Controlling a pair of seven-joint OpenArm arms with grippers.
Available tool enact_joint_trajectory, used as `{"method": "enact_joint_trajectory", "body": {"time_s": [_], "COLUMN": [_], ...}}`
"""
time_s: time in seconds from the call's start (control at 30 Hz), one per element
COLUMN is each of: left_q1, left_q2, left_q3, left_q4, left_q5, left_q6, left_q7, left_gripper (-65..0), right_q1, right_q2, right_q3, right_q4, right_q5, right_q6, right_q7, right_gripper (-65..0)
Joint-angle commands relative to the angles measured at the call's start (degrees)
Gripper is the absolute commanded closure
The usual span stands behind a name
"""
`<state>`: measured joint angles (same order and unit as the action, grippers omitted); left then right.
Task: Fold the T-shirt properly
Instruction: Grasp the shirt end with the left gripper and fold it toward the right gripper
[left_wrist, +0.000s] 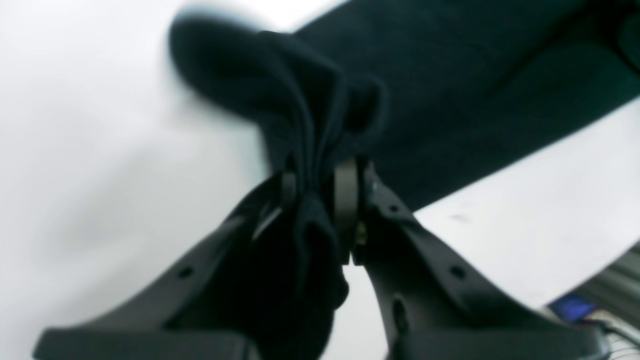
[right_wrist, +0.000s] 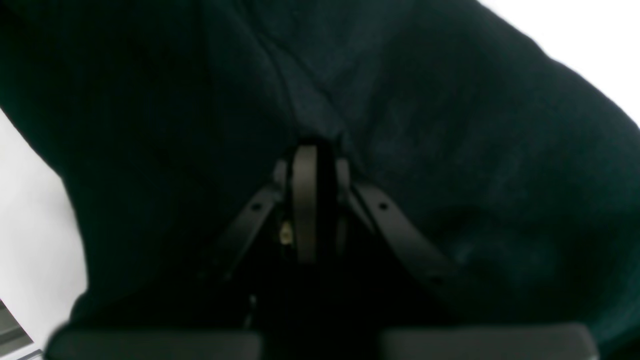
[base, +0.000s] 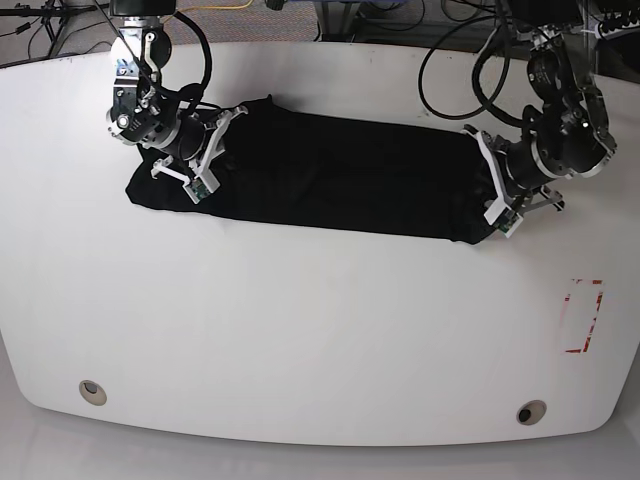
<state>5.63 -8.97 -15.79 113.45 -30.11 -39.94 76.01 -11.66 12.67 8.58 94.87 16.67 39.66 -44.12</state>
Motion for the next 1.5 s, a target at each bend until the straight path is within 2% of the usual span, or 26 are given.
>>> {"method": "enact_joint_trajectory", "body": {"time_s": [0.0,0.37,0.57,0.77,0.87,1.03,1.17,1.33,1.47], "left_q1": [-2.4,-5.3,-5.3,-5.3,-5.3,-5.3,-5.3,-5.4,-7.9], "left_q2": [2.2,11.5,14.1,15.1,15.2,15.3,15.7,17.8,18.0], "left_q3": [1.0,6.2,7.0,7.5,8.3,9.9,12.9,18.0,18.7], "left_q4": [0.8,-0.5,-1.6,-1.7,-1.7,-1.8,-1.8,-1.5,-0.1], "left_q5": [-0.7,1.8,1.8,1.8,1.8,1.8,1.6,1.4,-1.5], "left_q6": [-0.1,-0.1,0.7,1.4,1.4,1.4,1.3,1.0,0.9], "left_q7": [-0.2,0.5,0.5,0.5,0.5,0.6,0.8,3.1,4.0], "left_gripper": [-6.1,-6.3,-6.3,-6.5,-10.7,-25.3,-32.8,-34.6,-34.6], "right_q1": [0.0,-0.1,-0.2,-0.2,-0.2,-0.2,-0.2,-0.1,0.0], "right_q2": [0.4,0.4,0.3,0.3,0.3,0.3,0.3,0.3,0.3], "right_q3": [0.1,0.1,0.1,0.1,0.0,0.0,0.0,0.0,0.0], "right_q4": [0.5,0.5,0.5,0.6,0.6,0.6,0.6,0.6,0.6], "right_q5": [-0.9,-0.9,-0.9,-0.9,-0.9,-0.9,-0.9,-0.9,-0.9], "right_q6": [0.3,0.3,0.3,0.3,0.3,0.3,0.3,0.3,0.3], "right_q7": [-1.1,-1.1,-1.1,-1.1,-1.1,-1.1,-1.1,-1.1,-1.1], "right_gripper": [-3.6,-3.6,-3.6,-3.6,-3.6,-3.6,-3.6,-3.6,-3.6]}}
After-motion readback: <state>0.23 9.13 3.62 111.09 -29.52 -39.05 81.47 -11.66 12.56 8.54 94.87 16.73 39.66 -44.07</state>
